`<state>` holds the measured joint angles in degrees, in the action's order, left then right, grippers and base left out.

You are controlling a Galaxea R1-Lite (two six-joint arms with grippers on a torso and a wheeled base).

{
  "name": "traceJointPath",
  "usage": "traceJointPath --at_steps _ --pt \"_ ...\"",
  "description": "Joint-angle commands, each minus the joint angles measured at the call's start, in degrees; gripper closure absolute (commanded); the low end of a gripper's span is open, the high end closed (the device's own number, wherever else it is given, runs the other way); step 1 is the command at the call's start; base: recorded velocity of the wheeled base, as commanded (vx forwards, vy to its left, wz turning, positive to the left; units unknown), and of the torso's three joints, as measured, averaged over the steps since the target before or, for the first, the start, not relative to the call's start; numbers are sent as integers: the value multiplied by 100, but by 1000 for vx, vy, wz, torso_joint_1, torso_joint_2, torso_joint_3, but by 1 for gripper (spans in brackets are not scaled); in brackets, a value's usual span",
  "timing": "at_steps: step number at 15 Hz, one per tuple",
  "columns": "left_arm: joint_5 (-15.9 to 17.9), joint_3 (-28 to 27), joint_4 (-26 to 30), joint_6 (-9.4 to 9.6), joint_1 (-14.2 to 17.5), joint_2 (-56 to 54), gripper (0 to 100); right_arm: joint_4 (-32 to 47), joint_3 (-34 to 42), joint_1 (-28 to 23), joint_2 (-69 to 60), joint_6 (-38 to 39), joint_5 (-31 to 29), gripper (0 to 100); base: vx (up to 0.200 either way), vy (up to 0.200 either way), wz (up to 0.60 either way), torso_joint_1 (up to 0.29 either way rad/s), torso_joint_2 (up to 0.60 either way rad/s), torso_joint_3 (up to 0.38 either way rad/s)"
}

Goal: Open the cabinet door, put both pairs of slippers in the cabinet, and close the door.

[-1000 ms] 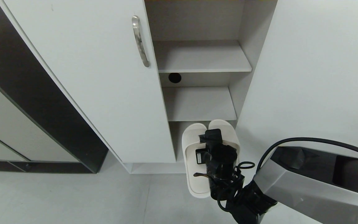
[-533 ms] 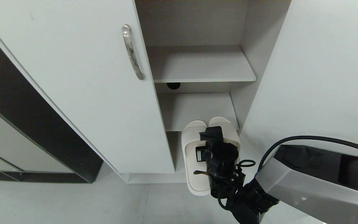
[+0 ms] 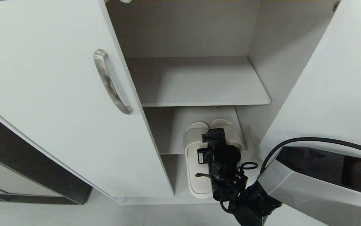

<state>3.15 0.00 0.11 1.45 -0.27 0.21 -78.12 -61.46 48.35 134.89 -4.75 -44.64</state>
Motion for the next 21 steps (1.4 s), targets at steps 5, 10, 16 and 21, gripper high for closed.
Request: traceJointPath --at_steps 5,10,16,21 --pt "2 0 -2 -4 0 -3 100 86 -190 -36 196 -8 78 100 0 0 0 0 0 0" --pt "2 0 -2 -4 0 -3 100 754 -1122 -361 433 -8 281 100 0 0 0 0 0 0" --pt "2 0 -2 -4 0 -3 100 2090 -2897 -642 820 10 439 100 0 0 0 0 0 0" --pt "2 0 -2 -4 0 -3 100 2486 -3847 -774 1119 18 439 100 0 0 0 0 0 0"
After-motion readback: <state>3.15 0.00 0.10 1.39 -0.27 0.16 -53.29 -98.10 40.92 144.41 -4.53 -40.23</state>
